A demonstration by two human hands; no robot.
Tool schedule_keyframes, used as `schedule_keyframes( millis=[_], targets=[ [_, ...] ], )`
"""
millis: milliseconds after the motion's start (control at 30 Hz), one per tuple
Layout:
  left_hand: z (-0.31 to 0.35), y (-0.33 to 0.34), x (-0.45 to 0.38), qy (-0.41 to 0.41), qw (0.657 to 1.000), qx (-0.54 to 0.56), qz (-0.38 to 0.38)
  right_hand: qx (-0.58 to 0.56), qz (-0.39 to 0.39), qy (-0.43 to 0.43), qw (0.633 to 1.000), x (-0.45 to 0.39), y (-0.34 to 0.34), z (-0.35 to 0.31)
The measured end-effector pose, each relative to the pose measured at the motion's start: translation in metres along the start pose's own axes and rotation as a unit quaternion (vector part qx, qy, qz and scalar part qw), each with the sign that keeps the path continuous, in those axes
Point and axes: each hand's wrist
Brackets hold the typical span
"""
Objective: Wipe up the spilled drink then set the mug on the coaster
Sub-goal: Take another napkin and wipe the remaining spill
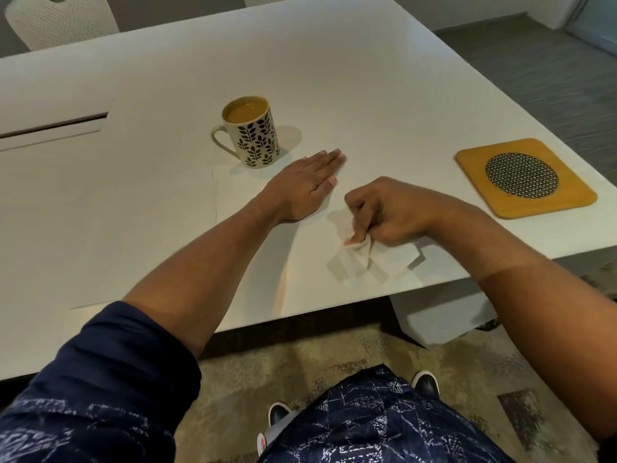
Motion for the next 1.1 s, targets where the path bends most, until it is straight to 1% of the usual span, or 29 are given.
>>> schedule_keyframes(
  millis=[67,167,267,333,400,433,500,567,633,767,867,967,1033,1100],
  targets=[
    [0.001,0.0,0.0,0.0,1.0,-0.001,0.0,0.001,0.072,0.039,0.997,-0.004,-0.006,0.012],
    [0.001,-0.001,-0.001,-0.002,1.0,0.005,-0.001,0.03,0.163,0.069,0.984,-0.013,-0.008,0.021],
    [0.002,-0.002,-0.003,-0.011,1.0,0.014,-0.006,0.084,0.207,0.117,0.968,-0.026,-0.012,0.027],
    [0.007,-0.008,-0.006,-0.036,0.998,0.046,-0.001,0.111,0.221,0.155,0.957,-0.032,-0.017,0.03],
    [0.016,-0.019,-0.011,-0.063,0.991,0.113,0.025,0.12,0.238,0.163,0.95,-0.035,-0.022,0.032],
    [0.02,-0.024,-0.012,-0.064,0.986,0.144,0.047,0.115,0.256,0.165,0.946,-0.035,-0.024,0.031],
    [0.032,-0.034,-0.016,-0.041,0.981,0.159,0.1,0.099,0.303,0.172,0.932,-0.033,-0.029,0.028],
    [0.046,-0.043,-0.022,-0.005,0.978,0.151,0.141,0.061,0.353,0.173,0.918,-0.028,-0.036,0.024],
    [0.064,-0.05,-0.029,0.028,0.977,0.128,0.166,-0.005,0.395,0.167,0.903,-0.021,-0.045,0.02],
    [0.093,-0.063,-0.05,0.068,0.98,0.074,0.17,-0.086,0.448,0.166,0.874,-0.003,-0.067,0.019],
    [0.109,-0.069,-0.068,0.069,0.978,0.101,0.167,-0.16,0.449,0.172,0.862,0.014,-0.082,0.03],
    [0.126,-0.072,-0.091,0.049,0.97,0.164,0.174,-0.276,0.442,0.141,0.842,0.034,-0.097,0.044],
    [0.139,-0.073,-0.108,0.041,0.963,0.194,0.18,-0.315,0.443,0.127,0.83,0.049,-0.108,0.055],
    [0.153,-0.074,-0.126,0.041,0.957,0.221,0.184,-0.335,0.441,0.106,0.826,0.066,-0.119,0.064]
  ],
)
Point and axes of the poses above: each hand's wrist, its own x-axis away from the middle knuckle, its own y-axis out of the palm, z = x × y, and after that the axes turned 2 degrees about z, right-handed
